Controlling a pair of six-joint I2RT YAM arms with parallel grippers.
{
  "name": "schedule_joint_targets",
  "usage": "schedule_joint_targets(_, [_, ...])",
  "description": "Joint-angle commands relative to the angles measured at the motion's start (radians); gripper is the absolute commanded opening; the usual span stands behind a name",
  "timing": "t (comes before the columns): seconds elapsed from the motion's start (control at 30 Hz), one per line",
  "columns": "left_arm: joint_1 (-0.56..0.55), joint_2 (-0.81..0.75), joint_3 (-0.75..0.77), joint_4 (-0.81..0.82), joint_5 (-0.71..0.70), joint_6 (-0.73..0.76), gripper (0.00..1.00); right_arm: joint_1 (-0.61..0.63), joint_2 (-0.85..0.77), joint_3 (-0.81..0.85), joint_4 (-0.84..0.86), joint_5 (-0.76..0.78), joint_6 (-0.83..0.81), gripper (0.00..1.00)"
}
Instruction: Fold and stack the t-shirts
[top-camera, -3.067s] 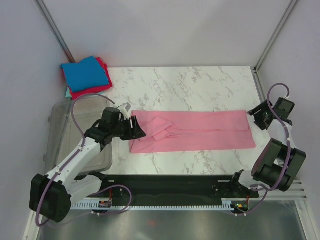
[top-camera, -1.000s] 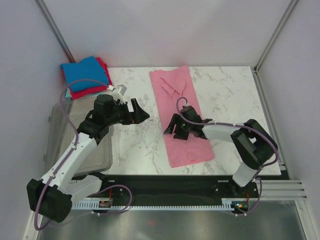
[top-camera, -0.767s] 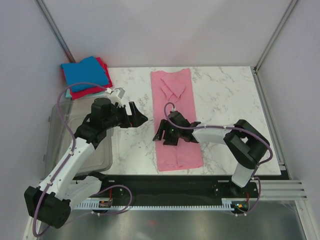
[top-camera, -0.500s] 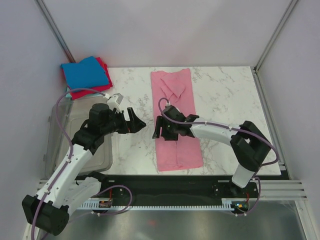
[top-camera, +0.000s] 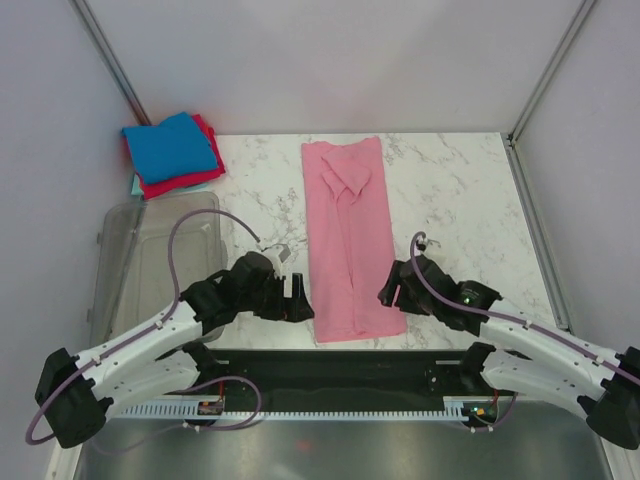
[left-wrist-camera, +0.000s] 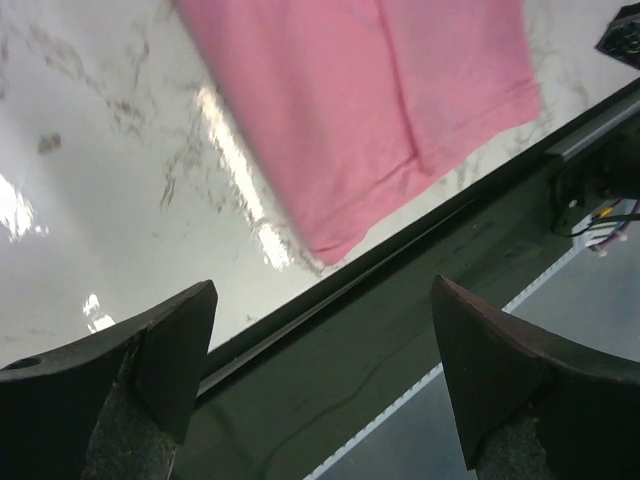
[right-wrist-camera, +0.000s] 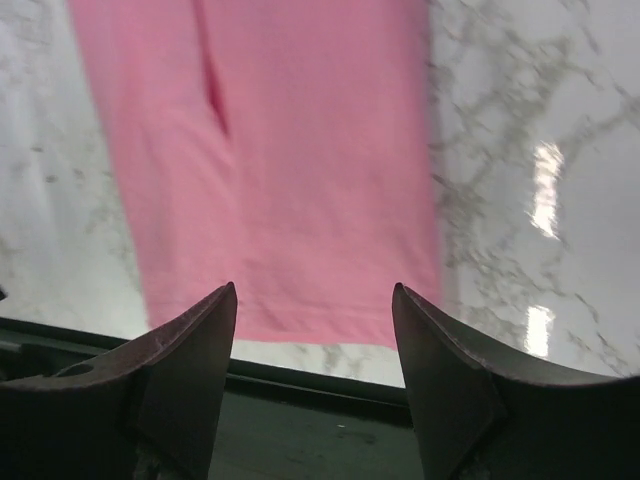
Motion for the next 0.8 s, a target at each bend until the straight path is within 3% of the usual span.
schedule_joint_targets(0.0, [-0.066, 0.008, -0.074, 0.025, -0.117, -0.164, 0.93, 0.009, -0.069, -0.127, -0.05, 0.041, 0.127, 0.71])
schedule_joint_targets(0.27, [-0.169, 0.075, -0.211, 0.233, -0.128, -0.282, 0.86, 0.009, -0.167, -0.267, -0.067, 0.075, 0.182, 0.61])
schedule_joint_targets(0.63, [-0.201, 0.178, -0.225, 0.33, -0.143, -0.288, 0.81, 0.012, -0.139, -0.348, 0.041, -0.003, 0.179, 0.43])
schedule_joint_targets(0.77, [-0.207, 0.209, -0.211, 0.332, -0.154, -0.284, 0.77, 0.012, -0.132, -0.348, 0.041, -0.023, 0.168, 0.31])
